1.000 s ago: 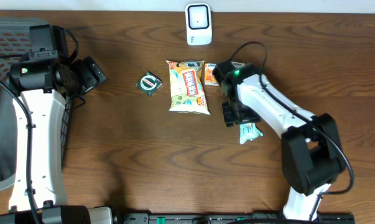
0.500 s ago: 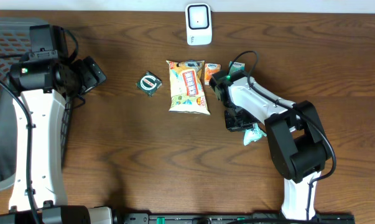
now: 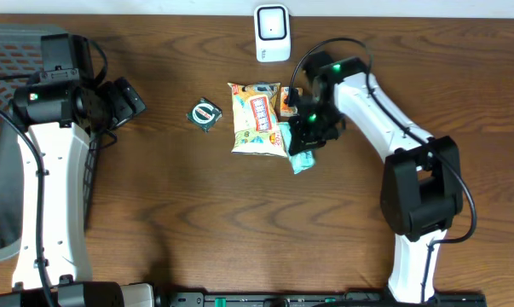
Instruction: Scan the item barcode
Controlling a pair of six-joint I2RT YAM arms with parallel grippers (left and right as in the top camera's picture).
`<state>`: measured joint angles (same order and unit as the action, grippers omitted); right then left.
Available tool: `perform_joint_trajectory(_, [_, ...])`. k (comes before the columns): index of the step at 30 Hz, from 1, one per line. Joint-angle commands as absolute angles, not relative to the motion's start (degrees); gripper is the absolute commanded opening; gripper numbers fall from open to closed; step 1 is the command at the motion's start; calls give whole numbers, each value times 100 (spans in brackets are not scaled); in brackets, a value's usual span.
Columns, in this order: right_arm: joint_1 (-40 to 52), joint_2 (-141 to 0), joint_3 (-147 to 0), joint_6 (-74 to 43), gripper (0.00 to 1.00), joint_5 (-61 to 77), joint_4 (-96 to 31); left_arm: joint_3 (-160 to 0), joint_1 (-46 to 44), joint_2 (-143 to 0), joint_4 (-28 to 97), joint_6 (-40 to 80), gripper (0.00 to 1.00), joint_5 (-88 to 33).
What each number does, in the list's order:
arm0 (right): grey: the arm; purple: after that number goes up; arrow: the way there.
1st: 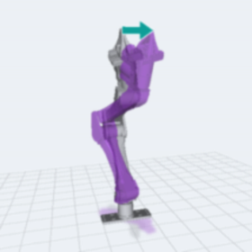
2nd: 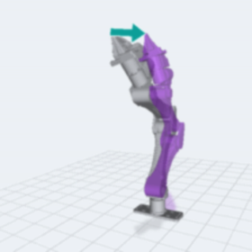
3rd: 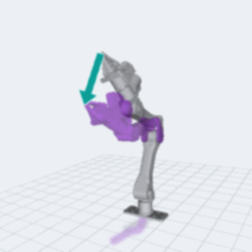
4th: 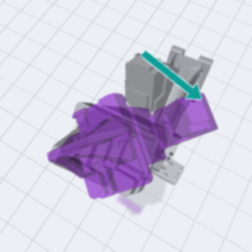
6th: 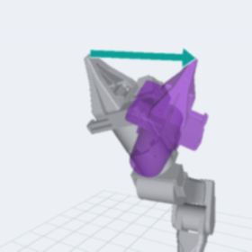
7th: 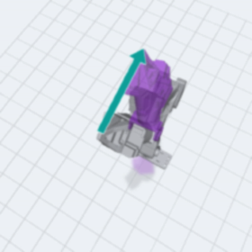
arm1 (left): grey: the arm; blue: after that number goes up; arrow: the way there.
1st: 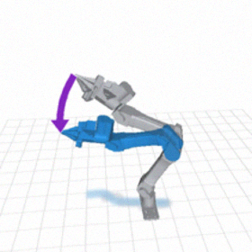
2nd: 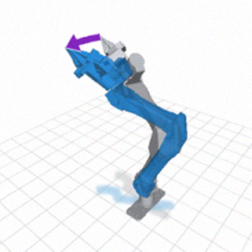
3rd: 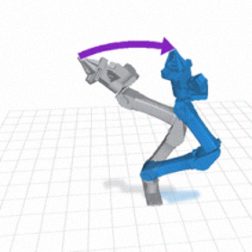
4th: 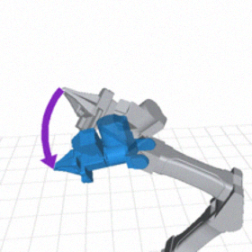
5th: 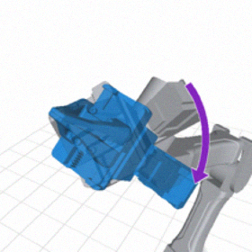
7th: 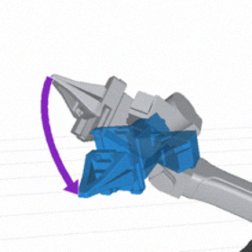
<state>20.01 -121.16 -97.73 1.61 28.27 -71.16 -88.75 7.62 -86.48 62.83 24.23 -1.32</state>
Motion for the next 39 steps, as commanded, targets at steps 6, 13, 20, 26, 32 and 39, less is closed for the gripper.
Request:
perform_joint_trajectory(6, [1125,-12027,-8287,1079,1,5994,-5854,-8917,770,-8646,6296,2475,98,-99])
perform_joint_trajectory(13, [176,-12027,-7264,902,1,6143,-5369,-8917,770,-8646,6296,2475,98,-99])
perform_joint_trajectory(20, [-495,-12027,-7572,454,13,4296,-6064,-8917,770,-8646,6296,2475,97,-99])
perform_joint_trajectory(26, [-620,-12027,-8396,458,1,3312,-6984,-8917,770,-8646,6296,2475,98,-99])
perform_joint_trajectory(32, [-257,-12027,-8707,1216,1,4775,-7201,-8917,770,-8646,6296,2475,98,-99])
perform_joint_trajectory(39, [370,-12031,-8670,1828,1,6458,-6731,-8917,770,-8646,6296,2475,98,-99])
